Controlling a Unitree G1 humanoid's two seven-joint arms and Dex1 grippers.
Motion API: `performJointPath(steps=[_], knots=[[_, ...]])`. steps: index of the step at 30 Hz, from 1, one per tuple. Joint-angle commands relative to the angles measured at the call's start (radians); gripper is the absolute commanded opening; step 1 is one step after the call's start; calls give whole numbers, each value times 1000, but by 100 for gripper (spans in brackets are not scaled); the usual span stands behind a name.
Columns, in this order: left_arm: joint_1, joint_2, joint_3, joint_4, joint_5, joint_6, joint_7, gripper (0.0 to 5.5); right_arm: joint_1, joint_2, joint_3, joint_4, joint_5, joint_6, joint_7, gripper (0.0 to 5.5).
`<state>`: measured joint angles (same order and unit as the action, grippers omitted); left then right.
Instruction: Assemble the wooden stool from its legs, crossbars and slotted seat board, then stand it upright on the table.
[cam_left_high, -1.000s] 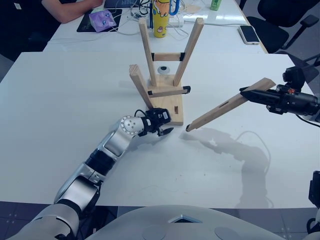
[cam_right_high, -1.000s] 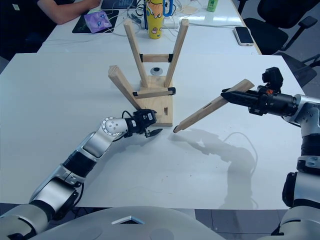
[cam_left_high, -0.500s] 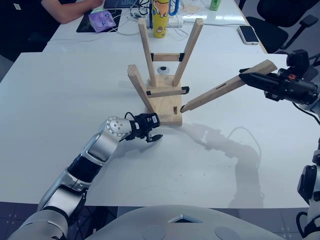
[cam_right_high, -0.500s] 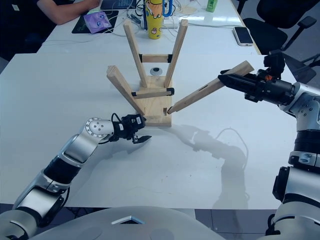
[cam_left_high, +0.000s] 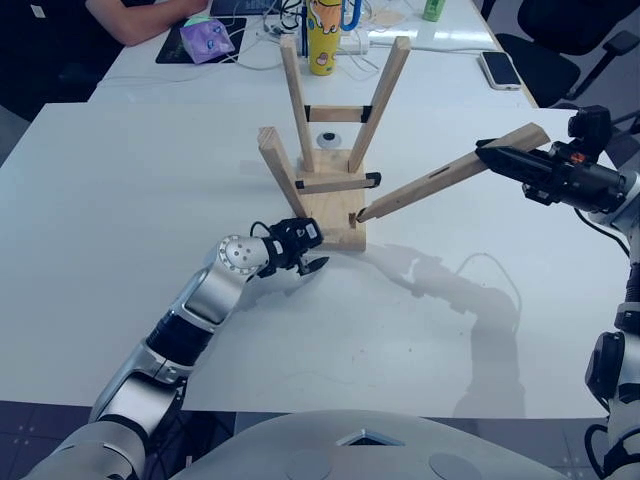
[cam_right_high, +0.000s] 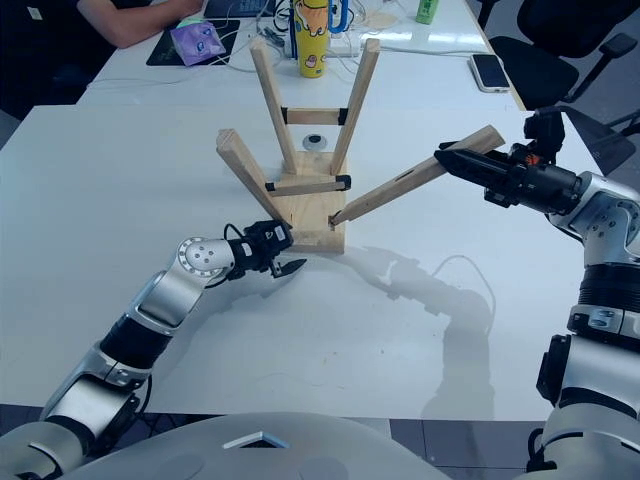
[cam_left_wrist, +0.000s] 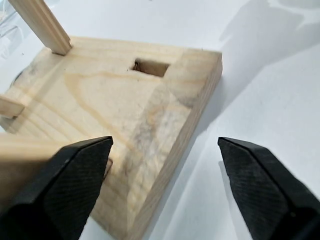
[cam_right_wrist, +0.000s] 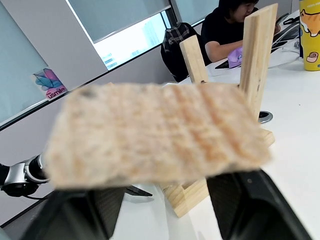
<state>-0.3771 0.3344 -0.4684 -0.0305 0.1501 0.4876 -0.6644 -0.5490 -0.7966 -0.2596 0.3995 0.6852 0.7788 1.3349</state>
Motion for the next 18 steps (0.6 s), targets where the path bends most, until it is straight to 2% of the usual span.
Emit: performJointPath(steps=[1,5,11,18], knots=[[-69,-63,-54,39,35,3,11,391,-18,14,-7,2,11,3,-8,212],[-94,-100,-96,103,79,26,31,391,-27,22,-5,2,11,6,-14,212],[-117,-121,-74,196,104,83,73,391,-18,33,-21,-11,16,8,-35,212],[-108,-78,-89,160,67,168,-41,391,-12,21,-22,-20,3,-2,-39,212]])
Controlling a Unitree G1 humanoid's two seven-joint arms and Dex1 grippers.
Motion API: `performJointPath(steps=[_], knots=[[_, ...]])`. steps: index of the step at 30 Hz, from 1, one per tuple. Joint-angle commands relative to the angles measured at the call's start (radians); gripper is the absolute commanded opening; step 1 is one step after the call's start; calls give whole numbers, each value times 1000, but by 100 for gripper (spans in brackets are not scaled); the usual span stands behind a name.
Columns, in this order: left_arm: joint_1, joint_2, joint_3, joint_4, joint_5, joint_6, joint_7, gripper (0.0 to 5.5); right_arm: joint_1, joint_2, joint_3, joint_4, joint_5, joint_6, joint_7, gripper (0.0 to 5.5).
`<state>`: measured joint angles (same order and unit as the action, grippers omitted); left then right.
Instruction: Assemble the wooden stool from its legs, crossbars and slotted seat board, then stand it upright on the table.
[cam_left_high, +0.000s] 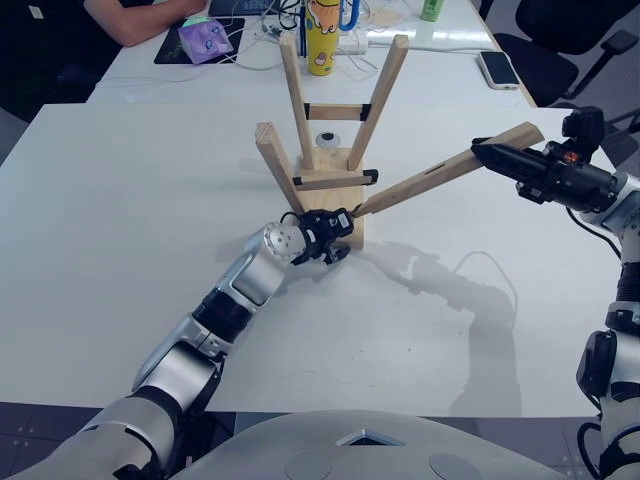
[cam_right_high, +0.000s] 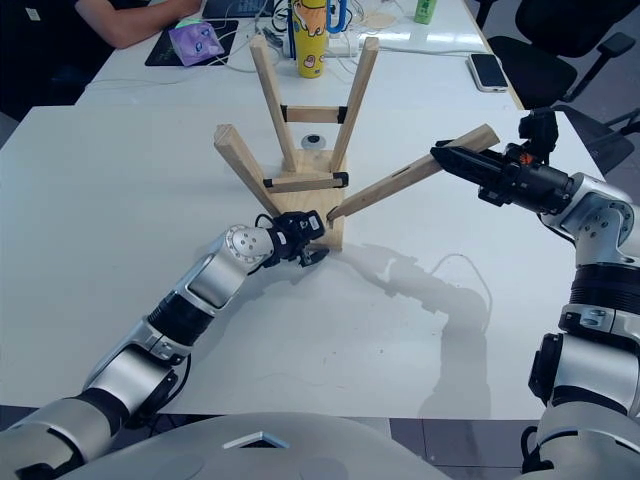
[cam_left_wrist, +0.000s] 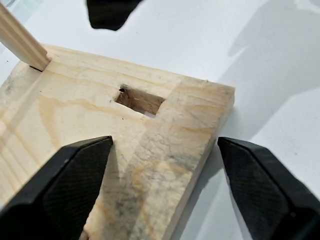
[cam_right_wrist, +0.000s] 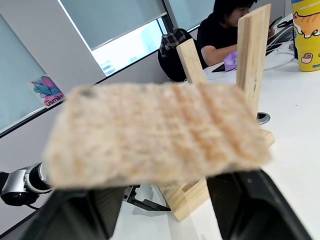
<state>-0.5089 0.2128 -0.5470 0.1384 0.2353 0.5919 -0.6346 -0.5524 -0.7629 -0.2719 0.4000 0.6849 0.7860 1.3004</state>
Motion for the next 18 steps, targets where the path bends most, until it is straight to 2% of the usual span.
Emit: performJointPath(steps=[1,8,18], knots=[[28,54,-15,-20,-22,74,-88,391,-9,-14,-6,-23,1,-12,-3,212],[69,138,-29,-59,-42,124,-173,391,41,-19,-12,-75,-3,-19,-20,212],[136,240,-51,-33,-21,93,-192,391,73,4,-3,-117,5,-31,-50,212]])
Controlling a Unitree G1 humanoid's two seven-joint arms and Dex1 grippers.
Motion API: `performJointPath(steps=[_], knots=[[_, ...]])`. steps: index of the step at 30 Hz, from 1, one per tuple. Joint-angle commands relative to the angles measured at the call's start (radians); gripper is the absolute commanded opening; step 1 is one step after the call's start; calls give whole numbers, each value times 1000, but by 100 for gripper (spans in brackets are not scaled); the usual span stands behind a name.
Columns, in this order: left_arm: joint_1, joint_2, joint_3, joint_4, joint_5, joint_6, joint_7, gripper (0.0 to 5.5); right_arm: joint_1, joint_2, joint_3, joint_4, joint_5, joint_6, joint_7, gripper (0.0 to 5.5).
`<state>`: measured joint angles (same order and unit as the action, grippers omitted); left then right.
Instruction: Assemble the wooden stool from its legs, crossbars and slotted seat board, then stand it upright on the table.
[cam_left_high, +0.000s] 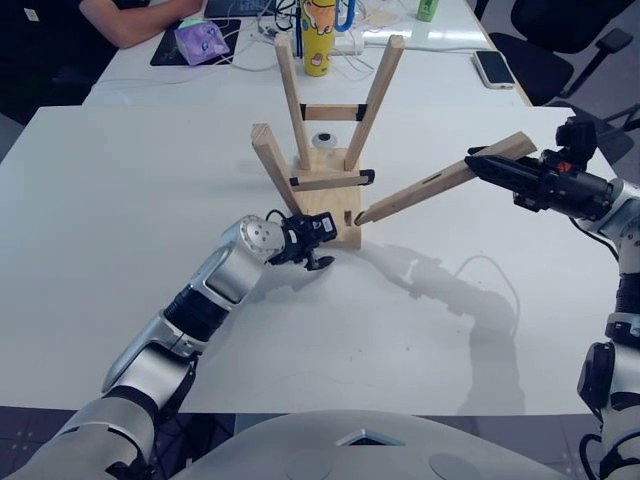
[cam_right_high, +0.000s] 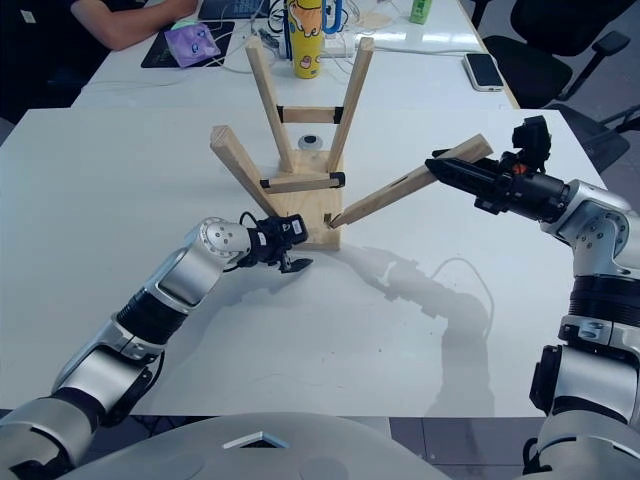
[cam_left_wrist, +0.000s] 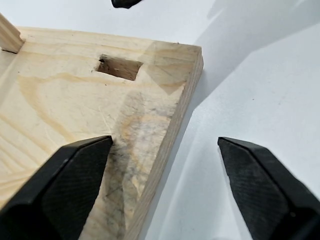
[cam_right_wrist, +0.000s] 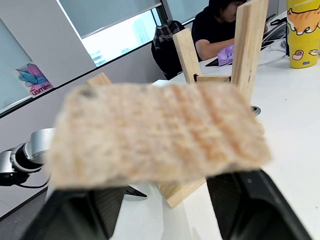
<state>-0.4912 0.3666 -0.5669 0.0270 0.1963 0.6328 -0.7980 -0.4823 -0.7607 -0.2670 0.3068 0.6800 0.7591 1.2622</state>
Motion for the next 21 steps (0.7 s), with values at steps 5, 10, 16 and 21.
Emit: performJointPath(steps=[5,10,16,21], knots=[[192,151,-8,42,1,38,-44,391,-11,18,0,-35,13,-13,-16,212],[230,167,2,18,-28,23,-60,391,-56,54,37,-40,4,-36,-7,212],[225,126,12,4,-58,36,-43,391,-143,86,141,8,-68,-101,20,212],[230,96,13,-24,-77,62,-34,391,-201,111,251,63,-177,-196,44,212]])
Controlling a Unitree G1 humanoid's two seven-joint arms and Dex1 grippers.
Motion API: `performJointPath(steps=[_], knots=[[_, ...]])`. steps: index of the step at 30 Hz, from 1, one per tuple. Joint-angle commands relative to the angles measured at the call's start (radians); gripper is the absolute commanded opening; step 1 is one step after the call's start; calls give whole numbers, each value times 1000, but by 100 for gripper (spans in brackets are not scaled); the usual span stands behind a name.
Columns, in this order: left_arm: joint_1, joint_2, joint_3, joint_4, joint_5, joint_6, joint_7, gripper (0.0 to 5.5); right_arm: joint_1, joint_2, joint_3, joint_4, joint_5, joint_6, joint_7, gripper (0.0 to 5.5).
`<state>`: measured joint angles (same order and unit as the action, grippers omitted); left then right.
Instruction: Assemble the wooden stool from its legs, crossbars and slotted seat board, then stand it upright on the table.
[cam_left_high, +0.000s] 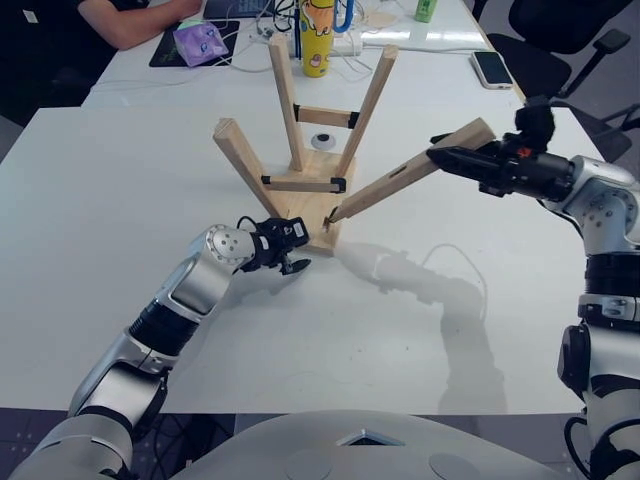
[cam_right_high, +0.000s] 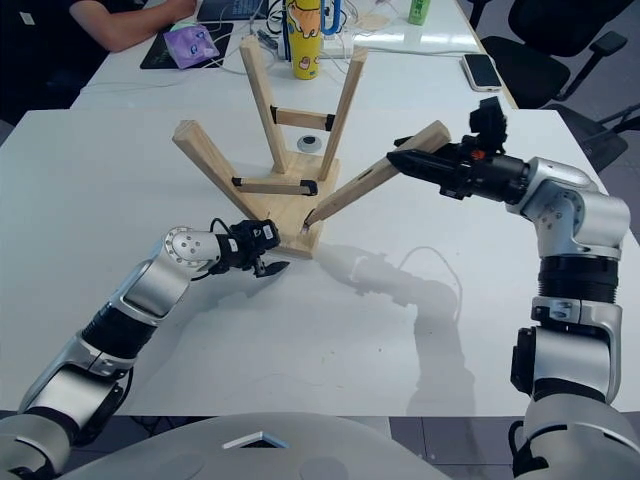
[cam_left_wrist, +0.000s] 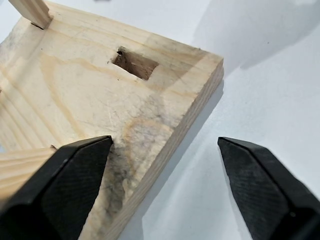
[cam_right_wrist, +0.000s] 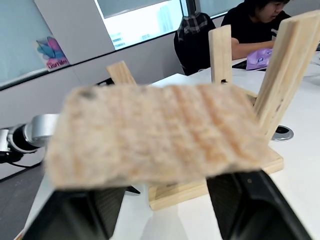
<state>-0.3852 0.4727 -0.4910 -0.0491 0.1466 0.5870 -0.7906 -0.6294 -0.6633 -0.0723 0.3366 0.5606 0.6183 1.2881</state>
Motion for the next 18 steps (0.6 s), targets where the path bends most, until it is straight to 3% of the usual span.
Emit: performJointPath(steps=[1,18], knots=[[124,-15,-63,48,-30,112,-38,391,-63,17,67,44,-71,-66,20,212],[154,-102,-57,-5,-58,189,33,391,-199,4,255,32,-262,-162,60,212]])
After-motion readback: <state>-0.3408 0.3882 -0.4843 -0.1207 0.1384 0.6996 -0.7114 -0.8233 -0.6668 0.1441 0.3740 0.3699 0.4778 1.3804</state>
